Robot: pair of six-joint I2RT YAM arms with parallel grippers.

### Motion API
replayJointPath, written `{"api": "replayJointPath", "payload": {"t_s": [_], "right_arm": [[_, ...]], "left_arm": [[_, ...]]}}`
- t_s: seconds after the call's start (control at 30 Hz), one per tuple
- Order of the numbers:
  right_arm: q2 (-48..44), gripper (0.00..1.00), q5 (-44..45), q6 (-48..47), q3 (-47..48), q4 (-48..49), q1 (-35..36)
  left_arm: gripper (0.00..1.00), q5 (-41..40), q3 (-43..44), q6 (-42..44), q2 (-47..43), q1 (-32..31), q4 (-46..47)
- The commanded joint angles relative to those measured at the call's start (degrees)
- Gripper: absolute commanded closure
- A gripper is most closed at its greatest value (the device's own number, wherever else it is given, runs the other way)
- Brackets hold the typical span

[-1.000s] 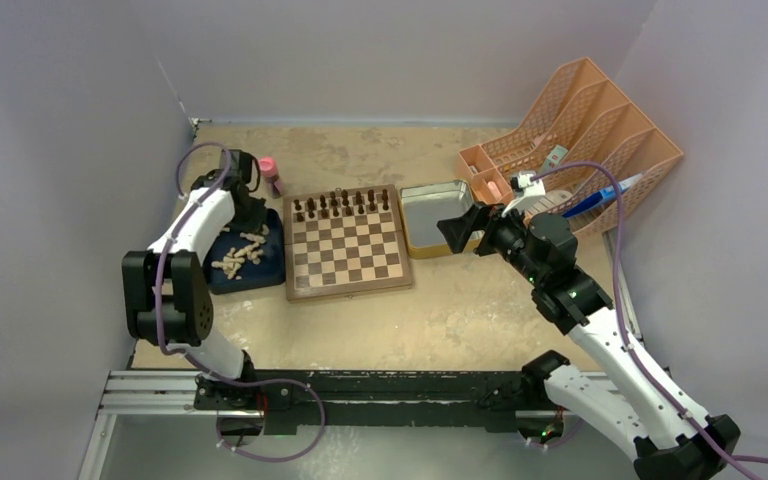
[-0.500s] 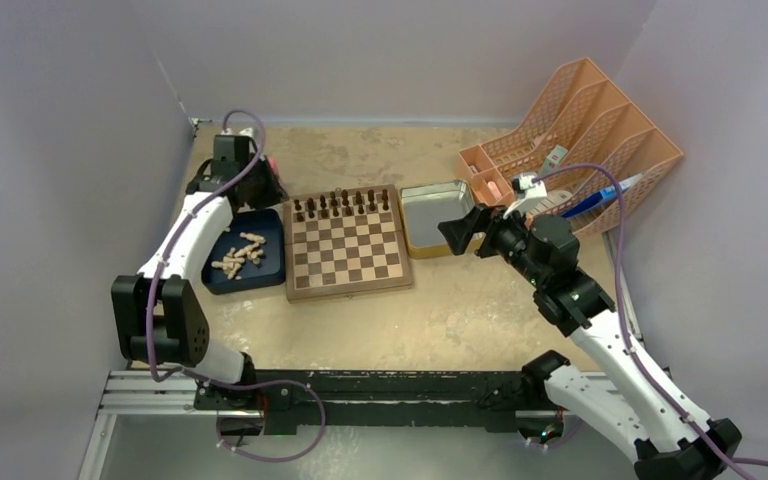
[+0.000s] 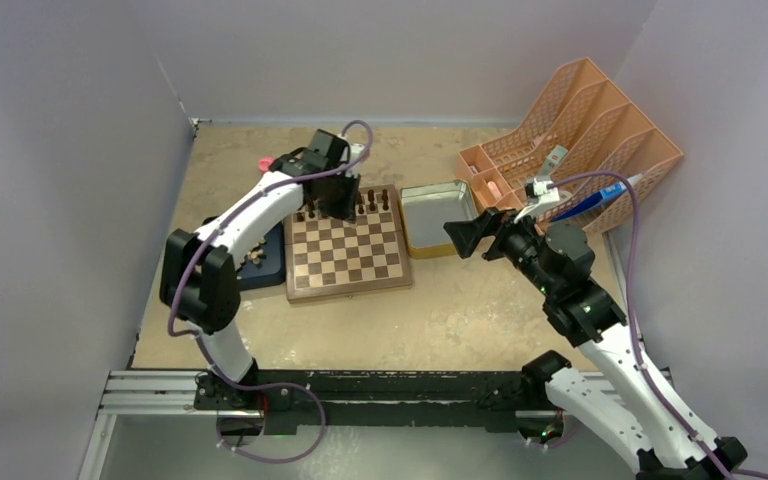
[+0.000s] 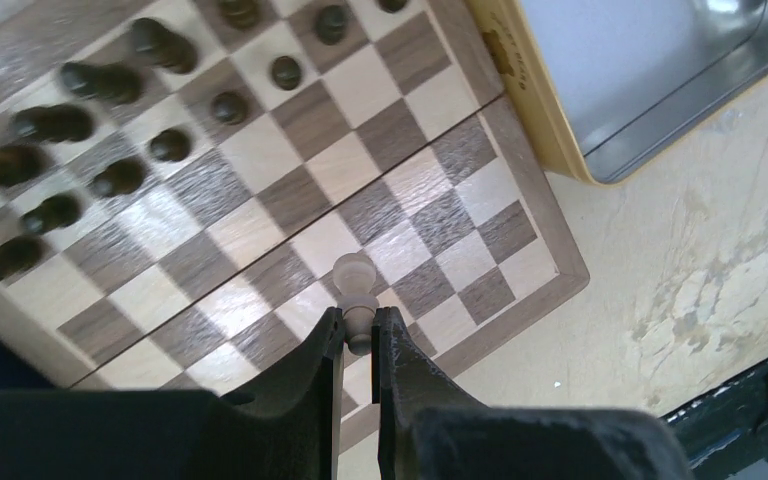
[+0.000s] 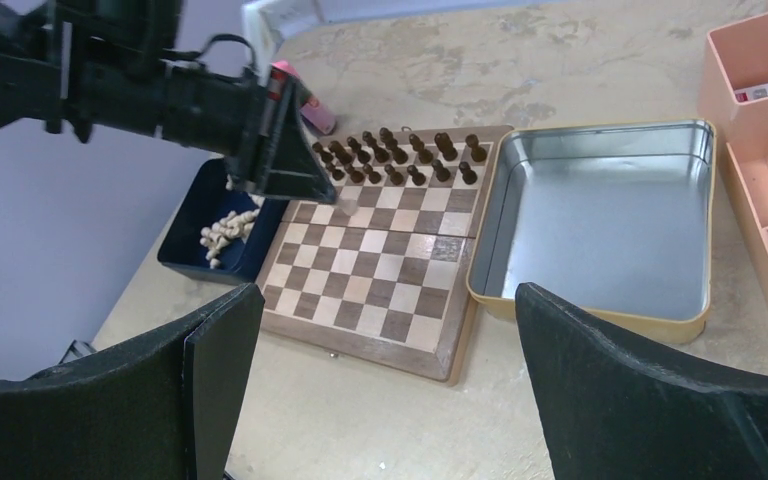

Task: Set up the chess pieces on the board
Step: Place the chess piece on the chessboard.

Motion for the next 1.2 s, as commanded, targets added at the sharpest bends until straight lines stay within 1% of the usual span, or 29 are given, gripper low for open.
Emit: {"api": "replayJointPath", "payload": {"t_s": [0.0, 0.17, 0.23, 0.47, 0.67, 0.8, 1.17], "right_arm": [[-1.61, 0.01, -0.14, -0.71, 1.35, 1.13, 0.21], [-2.39, 0.01, 0.46, -1.07, 1.42, -0.03, 0.16], [-2.75, 0.01, 1.26, -1.22, 1.52, -0.73, 0.17], [-3.95, 0.01, 2.14, -1.23, 1.08, -1.05, 0.16], [-3.63, 0.01, 2.29, -1.23, 1.16, -1.43, 0.16], [-3.68, 0.01, 2.37, -1.37, 1.44, -1.86, 0.16], [-3.98, 0.01, 3.42, -0.64, 0.73, -1.32, 0.17]], "left_arm": [[1.0, -2.21, 5.32, 3.24, 4.15, -4.18, -3.23], [1.0, -2.8, 7.16, 3.84, 8.58, -7.18, -2.05], [1.0, -1.81, 7.64, 4.51, 10.19, -7.82, -0.99], [1.0, -2.44, 11.37, 5.35, 15.58, -9.91, -2.88], [1.0, -2.84, 12.22, 5.33, 15.84, -11.46, -4.97], [1.0, -2.9, 11.05, 5.13, 15.27, -12.0, -4.93], [1.0, -3.63, 11.79, 5.58, 16.13, -12.98, -6.15]]}}
